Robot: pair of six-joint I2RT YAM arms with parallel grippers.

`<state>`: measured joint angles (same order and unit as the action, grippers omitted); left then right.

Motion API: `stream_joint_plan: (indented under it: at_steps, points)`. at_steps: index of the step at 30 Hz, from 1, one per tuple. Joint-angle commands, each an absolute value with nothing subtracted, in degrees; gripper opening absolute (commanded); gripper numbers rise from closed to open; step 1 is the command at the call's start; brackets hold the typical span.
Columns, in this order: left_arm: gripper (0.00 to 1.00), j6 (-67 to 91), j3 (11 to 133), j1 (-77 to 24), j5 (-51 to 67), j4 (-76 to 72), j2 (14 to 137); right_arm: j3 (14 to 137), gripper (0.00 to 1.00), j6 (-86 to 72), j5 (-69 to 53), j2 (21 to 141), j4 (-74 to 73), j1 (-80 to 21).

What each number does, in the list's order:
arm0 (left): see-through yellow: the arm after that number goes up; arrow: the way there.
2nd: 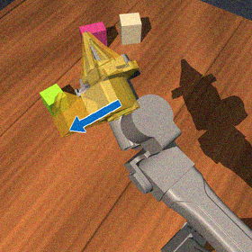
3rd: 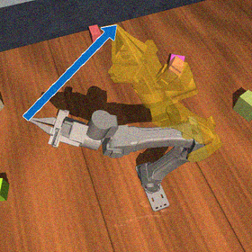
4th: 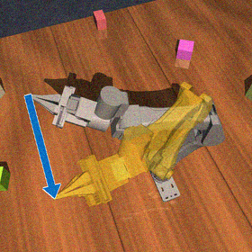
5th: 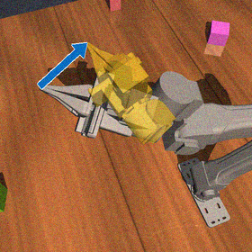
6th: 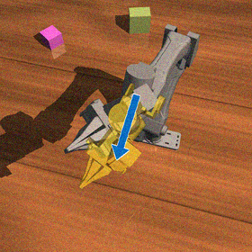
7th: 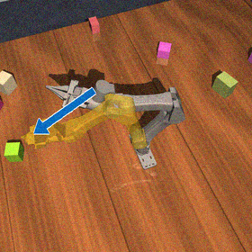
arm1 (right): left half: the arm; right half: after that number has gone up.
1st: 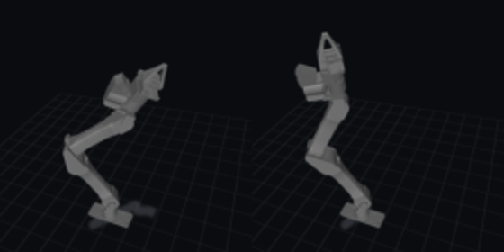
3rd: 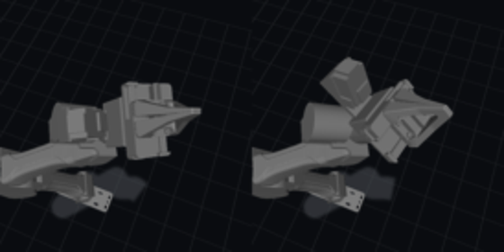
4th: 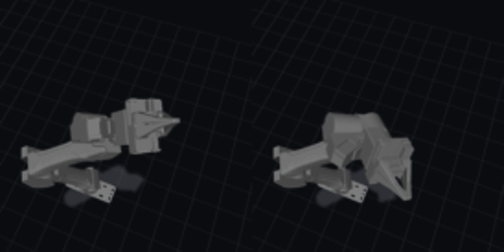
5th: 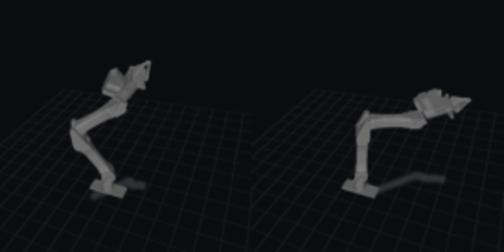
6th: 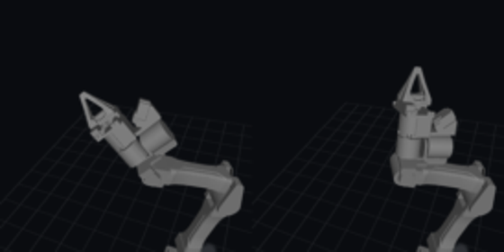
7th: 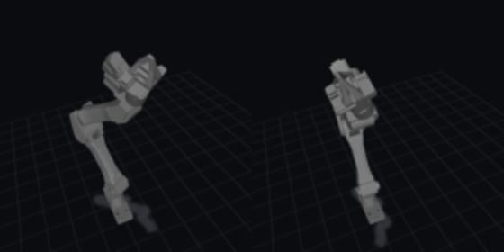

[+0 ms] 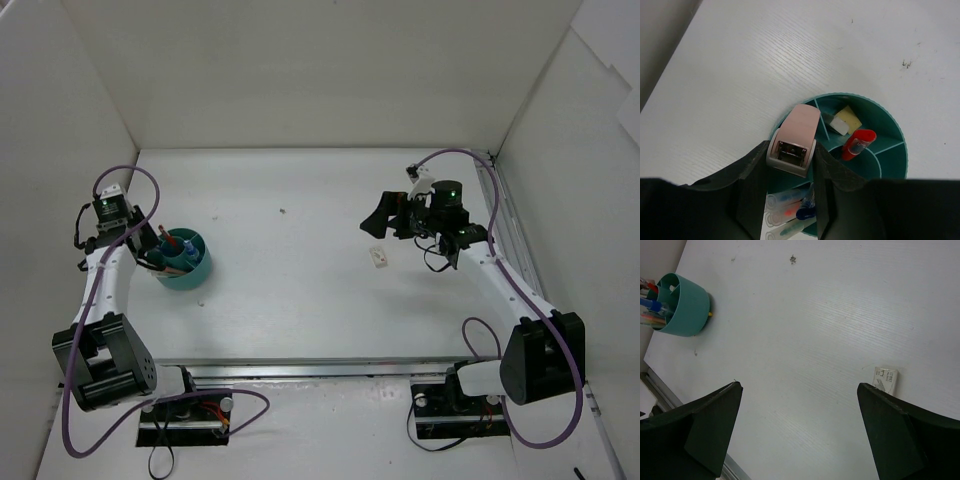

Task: Sort the stationery into containers
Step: Place the stationery in the storage box, then pick up the stationery from the center of the board.

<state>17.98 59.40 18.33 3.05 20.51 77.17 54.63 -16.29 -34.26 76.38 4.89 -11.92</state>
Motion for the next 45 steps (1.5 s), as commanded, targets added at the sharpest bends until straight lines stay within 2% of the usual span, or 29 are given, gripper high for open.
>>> stream_joint_plan:
  at_steps: [1, 8, 10, 11, 12, 13, 14, 15, 19, 23, 26, 27, 31, 34, 42, 45]
  points:
    - [0.00, 17.5, 62.0, 18.5, 3.4, 19.2, 76.9, 54.8, 0.98, -16.1, -34.8, 74.8, 7.0, -11.1]
    - [0.00, 18.5, 59.9, 18.5, 3.4, 21.4, 76.2, 55.6, 0.98, -17.7, -36.0, 76.9, 6.9, -10.7]
    - [0.05, 18.5, 59.8, 18.5, 3.6, 21.9, 75.9, 55.7, 0.98, -18.0, -36.0, 77.3, 6.9, -10.6]
    - [0.09, 18.5, 59.9, 18.5, 3.6, 22.2, 75.7, 55.6, 0.98, -18.2, -35.9, 77.4, 6.9, -10.6]
    - [0.25, 18.5, 60.0, 18.5, 3.6, 22.5, 75.5, 55.6, 0.98, -18.3, -35.6, 77.4, 6.7, -10.6]
    - [0.29, 18.5, 60.2, 18.5, 3.6, 22.9, 75.3, 55.6, 0.98, -18.5, -34.5, 77.4, 6.4, -10.5]
    - [0.39, 18.5, 60.4, 18.5, 3.6, 23.1, 74.7, 55.5, 0.98, -18.4, -33.8, 77.5, 5.5, -10.4]
    - [0.44, 18.5, 60.4, 18.5, 3.7, 23.2, 74.4, 55.7, 0.98, -18.2, -33.0, 77.6, 4.9, -10.5]
    - [0.52, 18.3, 61.0, 18.5, 4.1, 23.5, 72.4, 55.0, 0.98, -17.7, -27.6, 77.8, 2.7, -10.5]
    - [0.64, 18.3, 61.4, 18.5, 4.7, 23.7, 70.4, 54.6, 0.98, -16.4, -23.3, 78.1, 0.5, -10.1]
    - [0.82, 18.5, 62.5, 18.5, 6.2, 24.4, 68.6, 55.3, 0.98, -14.3, -16.2, 81.2, -2.1, -9.5]
    - [0.99, 18.5, 62.6, 18.5, 7.0, 24.3, 67.1, 55.9, 0.98, -14.3, -15.0, 82.4, -3.6, -9.2]
    - [1.00, 18.9, 62.7, 18.5, 13.3, 22.9, 62.5, 58.6, 0.98, -14.0, -13.2, 89.0, -5.2, -9.2]
    - [1.00, 19.8, 63.3, 14.3, 13.2, 22.4, 59.5, 60.5, 0.98, -13.5, -13.3, 93.4, -5.5, -9.6]
    - [1.00, 20.0, 64.1, 7.7, 10.5, 22.9, 57.2, 64.1, 0.97, -11.4, 1.8, 99.4, -11.0, -19.0]
    - [1.00, 20.0, 63.8, 7.1, 9.4, 23.2, 57.4, 65.8, 0.87, -11.4, 3.9, 101.5, -13.4, -20.0]
